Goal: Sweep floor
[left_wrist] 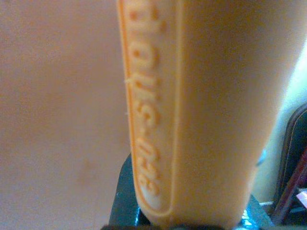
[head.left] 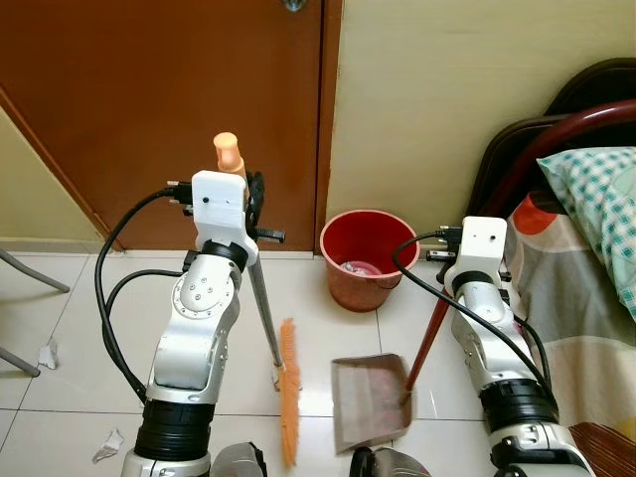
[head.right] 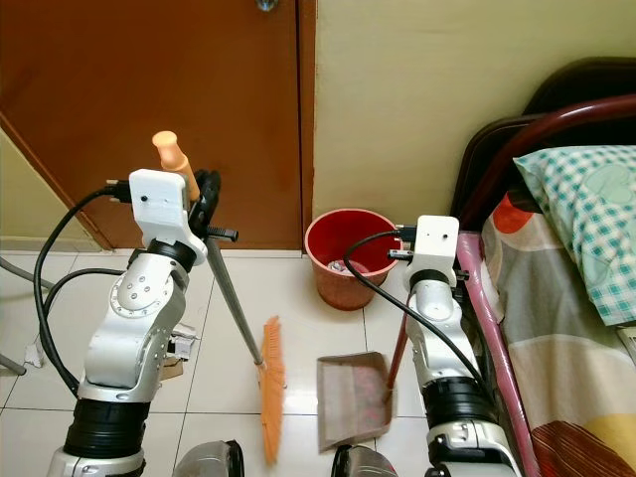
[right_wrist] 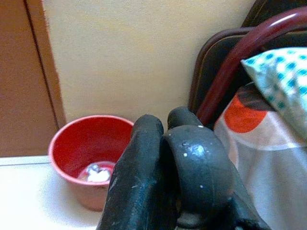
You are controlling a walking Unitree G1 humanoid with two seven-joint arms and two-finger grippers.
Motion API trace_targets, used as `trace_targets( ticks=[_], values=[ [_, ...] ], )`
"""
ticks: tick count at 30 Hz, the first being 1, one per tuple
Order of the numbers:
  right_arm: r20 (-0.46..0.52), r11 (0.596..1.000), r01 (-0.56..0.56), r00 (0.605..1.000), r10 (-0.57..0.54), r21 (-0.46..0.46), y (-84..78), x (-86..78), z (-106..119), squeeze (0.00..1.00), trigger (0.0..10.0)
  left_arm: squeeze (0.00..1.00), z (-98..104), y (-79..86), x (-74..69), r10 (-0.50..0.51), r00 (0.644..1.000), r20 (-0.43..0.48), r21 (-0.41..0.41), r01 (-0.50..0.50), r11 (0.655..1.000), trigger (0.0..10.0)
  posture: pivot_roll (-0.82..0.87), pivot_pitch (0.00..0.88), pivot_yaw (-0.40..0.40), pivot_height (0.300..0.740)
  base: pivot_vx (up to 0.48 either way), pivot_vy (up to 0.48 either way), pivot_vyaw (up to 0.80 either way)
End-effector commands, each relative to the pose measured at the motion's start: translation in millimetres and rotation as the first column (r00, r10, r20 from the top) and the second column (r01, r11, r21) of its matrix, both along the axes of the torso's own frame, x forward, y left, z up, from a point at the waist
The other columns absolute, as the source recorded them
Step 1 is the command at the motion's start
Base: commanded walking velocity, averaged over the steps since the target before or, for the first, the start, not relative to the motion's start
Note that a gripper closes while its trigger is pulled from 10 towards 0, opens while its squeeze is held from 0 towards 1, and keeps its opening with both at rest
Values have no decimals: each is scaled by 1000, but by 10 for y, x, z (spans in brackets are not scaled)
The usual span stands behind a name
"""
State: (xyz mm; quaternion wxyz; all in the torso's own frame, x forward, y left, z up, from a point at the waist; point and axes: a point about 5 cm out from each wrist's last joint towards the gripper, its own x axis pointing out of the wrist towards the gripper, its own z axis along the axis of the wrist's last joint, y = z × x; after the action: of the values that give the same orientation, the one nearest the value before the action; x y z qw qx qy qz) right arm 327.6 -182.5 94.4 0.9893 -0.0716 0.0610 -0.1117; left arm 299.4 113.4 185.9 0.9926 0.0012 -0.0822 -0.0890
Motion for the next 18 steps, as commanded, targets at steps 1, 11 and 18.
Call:
trace_targets(
  ticks=[1, 11, 18],
  values=[
    [61, 999, 17, 998, -15, -44, -2, 43, 101, 0, 10000, 0, 216, 11, -19, -13, 997, 81, -6, 14, 1000, 10000, 7, 116, -30, 740, 0, 0, 0],
    [72, 1000, 27, 997, -28, 16, 21, 64, 6, 0, 10000, 0, 563, 119, 42, 33, 984, 172, -41, -26, 999, 10000, 42, 96, -7, 740, 0, 0, 0],
    [95, 1000, 11, 995, -12, 16, 17, 147, 80, 0, 10000, 0, 839, 353, 44, 80, 962, 260, -5, -82, 997, 10000, 54, 95, -13, 740, 0, 0, 0]
  ],
)
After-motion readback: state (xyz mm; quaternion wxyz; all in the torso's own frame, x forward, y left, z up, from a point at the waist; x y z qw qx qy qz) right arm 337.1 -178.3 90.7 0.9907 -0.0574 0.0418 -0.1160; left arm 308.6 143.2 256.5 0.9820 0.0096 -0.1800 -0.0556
